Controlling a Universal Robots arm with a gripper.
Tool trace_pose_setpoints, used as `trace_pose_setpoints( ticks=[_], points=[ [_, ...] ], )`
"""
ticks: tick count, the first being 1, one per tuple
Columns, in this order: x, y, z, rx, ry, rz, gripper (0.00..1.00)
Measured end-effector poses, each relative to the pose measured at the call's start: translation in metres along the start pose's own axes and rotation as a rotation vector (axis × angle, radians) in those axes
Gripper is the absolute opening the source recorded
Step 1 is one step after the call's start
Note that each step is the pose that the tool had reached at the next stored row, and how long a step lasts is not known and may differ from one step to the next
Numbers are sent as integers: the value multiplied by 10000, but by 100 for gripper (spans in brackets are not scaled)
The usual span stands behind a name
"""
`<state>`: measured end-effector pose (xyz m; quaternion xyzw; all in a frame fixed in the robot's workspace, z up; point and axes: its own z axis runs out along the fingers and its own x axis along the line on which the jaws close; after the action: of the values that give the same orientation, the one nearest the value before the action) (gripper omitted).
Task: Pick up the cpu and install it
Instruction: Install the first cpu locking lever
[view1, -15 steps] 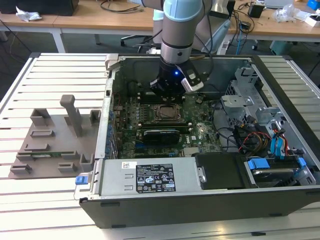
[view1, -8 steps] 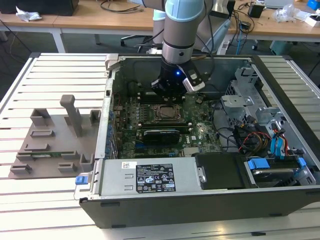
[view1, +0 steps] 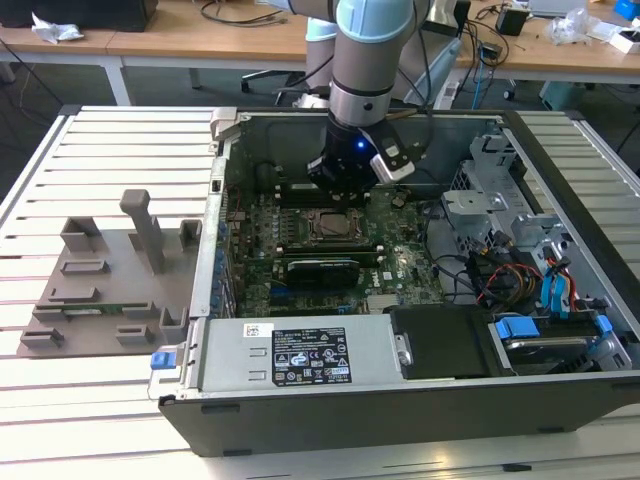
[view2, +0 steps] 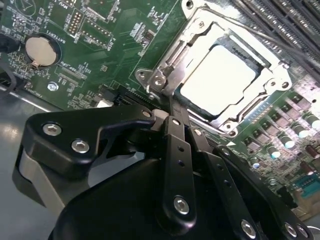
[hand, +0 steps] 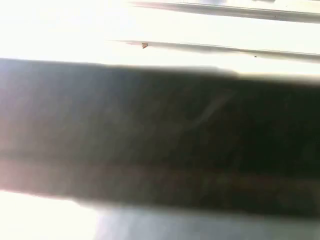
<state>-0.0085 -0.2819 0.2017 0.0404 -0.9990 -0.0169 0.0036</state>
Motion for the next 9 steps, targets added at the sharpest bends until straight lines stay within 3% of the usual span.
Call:
trace_pose_setpoints(
  ticks=[6, 9],
  points=[
    [-9, 23, -20, 27, 10, 1, 11],
    [-7, 24, -81, 149, 23, 3, 11]
  ],
)
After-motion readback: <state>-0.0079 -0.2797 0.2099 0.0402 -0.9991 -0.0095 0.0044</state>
